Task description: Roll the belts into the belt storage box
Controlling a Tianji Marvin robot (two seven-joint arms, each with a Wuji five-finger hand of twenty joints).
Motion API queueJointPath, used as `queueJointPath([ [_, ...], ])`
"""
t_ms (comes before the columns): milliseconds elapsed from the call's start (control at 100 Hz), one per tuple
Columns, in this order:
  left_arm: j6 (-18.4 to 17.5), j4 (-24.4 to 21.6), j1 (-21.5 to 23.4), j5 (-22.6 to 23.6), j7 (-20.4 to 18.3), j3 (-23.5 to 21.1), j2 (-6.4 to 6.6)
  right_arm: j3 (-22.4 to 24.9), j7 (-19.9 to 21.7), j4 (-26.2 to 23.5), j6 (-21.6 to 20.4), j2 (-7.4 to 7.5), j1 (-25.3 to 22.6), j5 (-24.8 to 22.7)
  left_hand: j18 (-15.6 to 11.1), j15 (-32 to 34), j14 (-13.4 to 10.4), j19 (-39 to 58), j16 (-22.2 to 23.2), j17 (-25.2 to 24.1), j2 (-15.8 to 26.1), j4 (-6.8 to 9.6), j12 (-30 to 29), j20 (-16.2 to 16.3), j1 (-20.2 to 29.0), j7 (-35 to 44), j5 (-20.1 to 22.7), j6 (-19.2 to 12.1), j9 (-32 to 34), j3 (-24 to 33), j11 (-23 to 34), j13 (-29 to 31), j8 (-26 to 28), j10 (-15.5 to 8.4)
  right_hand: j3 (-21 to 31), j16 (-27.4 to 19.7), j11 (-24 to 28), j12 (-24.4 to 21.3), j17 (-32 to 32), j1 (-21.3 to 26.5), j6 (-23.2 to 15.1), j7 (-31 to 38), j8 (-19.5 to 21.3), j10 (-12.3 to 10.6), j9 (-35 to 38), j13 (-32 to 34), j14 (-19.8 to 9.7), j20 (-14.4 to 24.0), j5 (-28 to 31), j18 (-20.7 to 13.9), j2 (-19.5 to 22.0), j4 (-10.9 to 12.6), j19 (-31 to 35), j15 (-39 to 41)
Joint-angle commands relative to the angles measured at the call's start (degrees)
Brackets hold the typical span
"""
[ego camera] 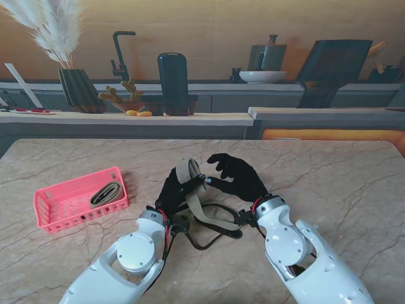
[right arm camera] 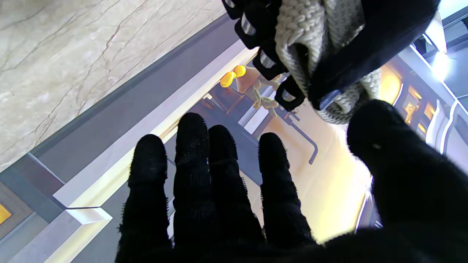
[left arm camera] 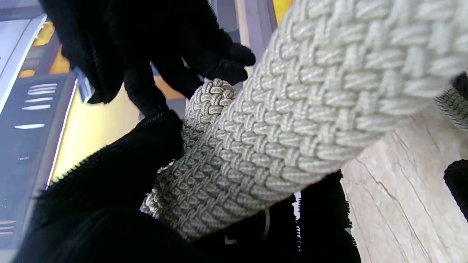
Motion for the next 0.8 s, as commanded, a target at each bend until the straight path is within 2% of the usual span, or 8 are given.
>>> queueJointPath([
  [0,-0.58,0.73,-0.32,1.24,-0.29,0.48,-0.41,-0.51,-0.02,-0.18,-0.79,-0.21,0.83,-0.49,-0.21,3.08,-2.37,3.80,2.41,1.52,-2.48,0.01,4.08,1.74,-1.61,2.82,1.77,-2.62,3.40,1.40,9.71,3.15,1.61,-4.52,-1.61,-0.40,-0.55,-0.24,0.54,-1.13,-0.98,0.33,-0.32,-1.44,-1.93,1.11,-1.74,-0.47,-2.32,-1.52,-3.20,-0.09,-0.91,-1.03],
  [100,-1.43,2.50,-1.34,4.45,0.89,1.26,-0.60,-1.14,-0.52,0.35,-1.35,-0.19,2.00,-1.95,1.03,6.94,-3.01,6.79,4.31,3.34,-3.82,0.51,5.33,2.54,-2.20,3.76,3.92,-2.07,5.56,3.13,14.64,6.02,2.65,-4.36,-3.97,-0.30,-0.38,-0.26,0.82,-1.43,-0.73,0.61,-0.63,-1.19,-2.43,1.13,-1.55,-0.26,-3.11,-1.36,-2.86,0.04,-1.04,-0.81],
  [200,-2.51,4.32,-2.44,8.04,1.89,1.88,-0.61,-1.84,-0.78,0.70,-1.29,-0.23,2.97,-2.69,1.91,11.54,-4.04,9.21,5.99,4.91,-4.57,1.09,7.82,2.93,-3.19,4.69,5.54,-1.36,7.87,4.99,19.73,8.75,3.81,-5.21,-5.44,-0.07,-0.51,-0.35,0.98,-3.17,0.06,0.20,-1.01,-0.72,-2.81,1.20,-1.10,0.01,-3.58,-1.31,-2.39,0.05,-0.83,-0.35],
  [300,-3.70,6.17,-3.51,12.19,3.33,2.44,-0.62,-2.68,-0.99,0.93,-0.51,-0.14,3.85,-4.53,2.76,16.26,-4.86,11.76,7.42,6.96,-5.09,1.49,10.49,3.47,-4.05,5.71,7.40,-0.05,10.80,6.47,24.33,12.08,5.08,-6.83,-6.91,1.35,0.39,-0.05,1.45,-5.06,2.85,-0.98,-2.01,1.12,-2.35,1.57,0.14,1.33,-2.47,-0.78,-1.33,0.49,0.60,2.39],
  [430,-5.21,7.97,-4.55,16.55,4.75,3.04,-0.51,-3.92,-1.21,1.34,1.53,0.06,4.82,-7.34,4.01,17.32,-4.65,12.93,6.99,8.09,-5.82,2.71,11.57,3.35,-4.04,6.41,7.96,1.42,11.86,8.82,25.44,13.43,5.99,-7.13,-6.90,6.13,5.56,2.73,3.24,-8.90,7.09,-4.10,-2.68,4.77,0.68,4.10,2.81,3.52,2.15,0.31,0.36,0.51,6.55,12.19],
  [530,-6.07,9.49,-5.53,20.55,5.98,3.62,-0.34,-4.85,-0.71,1.70,2.45,0.16,5.48,-7.85,5.03,17.78,-4.75,13.72,6.24,9.07,-6.47,4.51,12.07,3.18,-4.72,7.14,7.90,2.50,12.47,11.56,25.90,14.26,6.95,-7.91,-6.94,8.79,8.87,4.94,4.75,-9.53,8.51,-6.28,-2.20,5.99,3.22,6.92,3.34,4.17,4.80,0.87,-0.77,0.37,10.44,17.49],
  [700,-6.54,10.97,-6.56,24.09,7.20,4.32,-0.18,-6.16,0.30,2.36,2.49,0.18,6.40,-7.28,6.25,18.12,-4.30,14.14,5.59,9.64,-7.18,6.43,12.35,3.06,-4.92,7.72,7.90,3.87,12.87,13.76,26.35,14.90,8.76,-8.53,-6.35,11.38,13.66,7.62,8.28,-7.71,8.62,-5.79,-0.55,5.73,9.84,13.94,2.47,4.91,10.57,0.84,-2.61,0.58,14.70,23.82],
  [790,-6.52,11.20,-6.73,24.67,7.42,4.39,-0.14,-6.60,0.10,2.55,2.28,0.25,6.45,-8.04,6.37,18.08,-4.26,14.22,5.35,9.93,-7.29,7.02,12.35,3.01,-4.96,7.76,7.86,4.41,12.90,14.08,26.40,15.09,9.36,-8.48,-6.77,11.62,15.12,8.28,11.07,-4.43,8.11,-3.71,1.09,5.34,13.99,18.14,2.26,5.24,14.26,1.30,-2.76,0.87,17.50,25.91],
])
